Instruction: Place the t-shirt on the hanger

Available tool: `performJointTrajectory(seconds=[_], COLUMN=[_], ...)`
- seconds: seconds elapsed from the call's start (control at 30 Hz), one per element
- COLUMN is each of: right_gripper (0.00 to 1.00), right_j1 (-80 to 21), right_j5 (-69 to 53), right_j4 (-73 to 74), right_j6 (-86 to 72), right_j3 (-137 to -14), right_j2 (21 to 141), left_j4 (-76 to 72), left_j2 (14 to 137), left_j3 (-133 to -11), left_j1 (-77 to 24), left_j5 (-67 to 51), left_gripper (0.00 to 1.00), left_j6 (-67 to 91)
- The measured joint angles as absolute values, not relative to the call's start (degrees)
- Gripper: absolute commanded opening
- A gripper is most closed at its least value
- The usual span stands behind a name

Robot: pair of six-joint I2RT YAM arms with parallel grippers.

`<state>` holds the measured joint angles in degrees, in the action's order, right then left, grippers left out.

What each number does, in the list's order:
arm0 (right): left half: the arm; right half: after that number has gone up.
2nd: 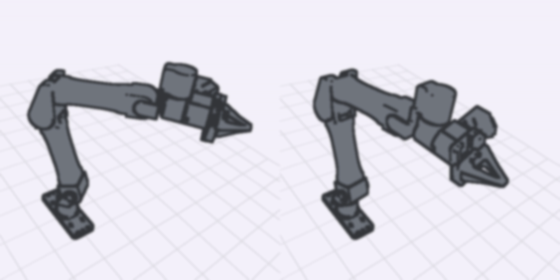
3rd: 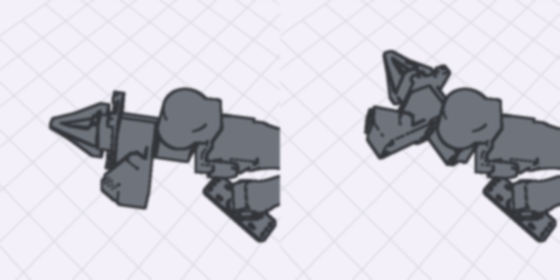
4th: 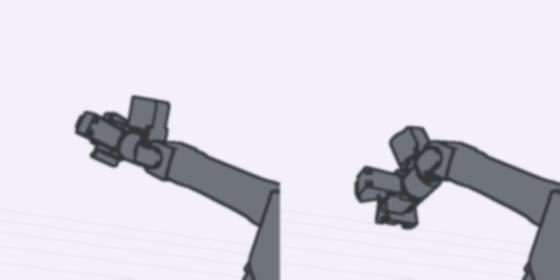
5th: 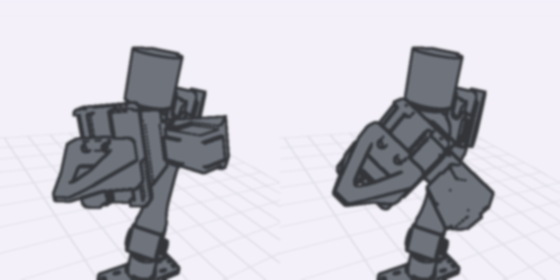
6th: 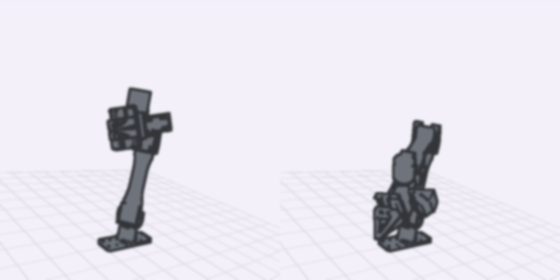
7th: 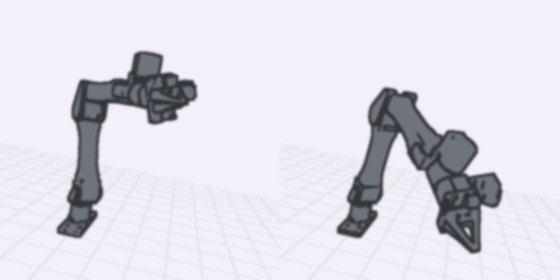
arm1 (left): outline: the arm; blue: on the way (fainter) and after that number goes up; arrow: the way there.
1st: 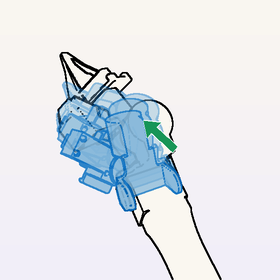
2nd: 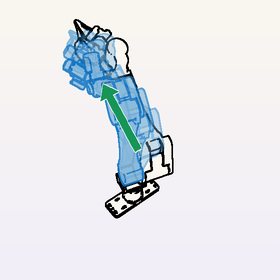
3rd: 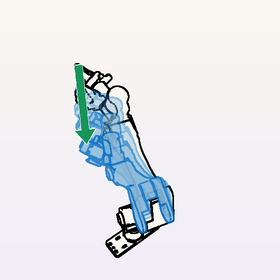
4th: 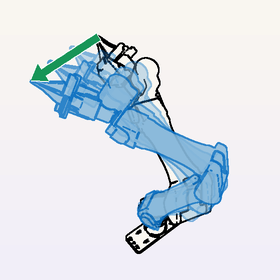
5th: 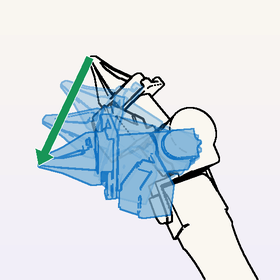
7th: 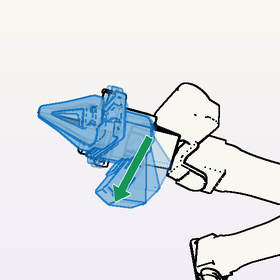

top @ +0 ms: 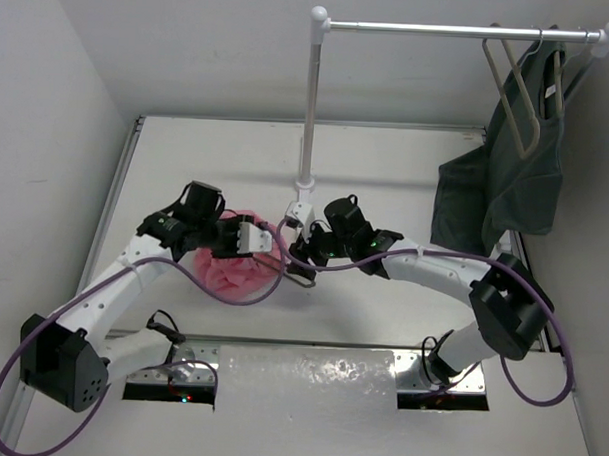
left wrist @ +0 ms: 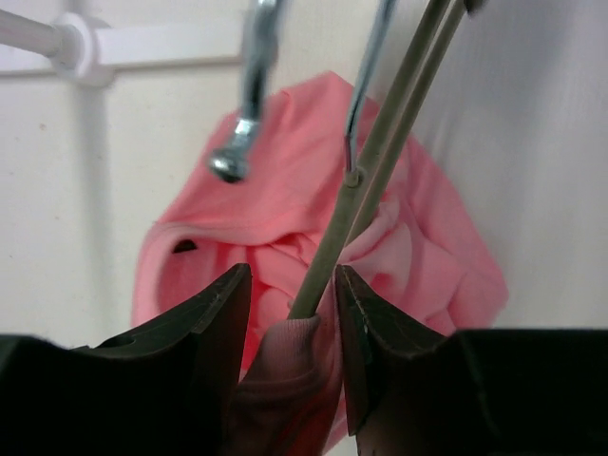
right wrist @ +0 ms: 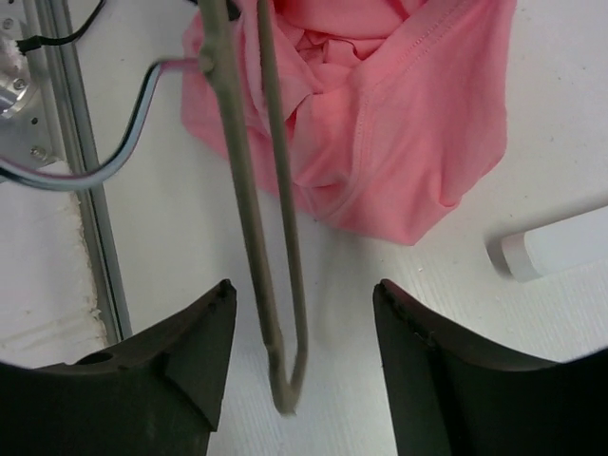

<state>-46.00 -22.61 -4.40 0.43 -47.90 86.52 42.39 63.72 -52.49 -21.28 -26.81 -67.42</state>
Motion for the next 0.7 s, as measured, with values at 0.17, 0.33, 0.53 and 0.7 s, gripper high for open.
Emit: performJointTrajectory(seconds=[0.17,0.33,0.53,0.7], right_gripper=[0.74,0.77,0.59,0.61], right_j1=[-45.9,-44.5,-43.2,-44.5], right_j5=[-24.8,-28.3,-26.7,-20.7], right_j4=[-2.0,-0.3,-7.4,-9.8], right_j6=[0.8,0.1,-9.5,-19.9], right_j3=[-48.2,-48.2,-51.9,-65.6], right_j2=[85.2,79.4,85.4,105.0], left_j4=[43.0,42.2,40.3,39.7], left_j2=[58.7,55.3,53.6,53.1], left_j3=[-45.6,-42.7,-41.0,-40.9], left_j1=[-21.3,-21.3,-21.3,-21.3], left_j5=[-23.8,-22.1,-22.0,-22.5], left_gripper=[0.00,0.00,0.00,0.00], left_j6=[-72.7,-74.8,-75.1,-75.5])
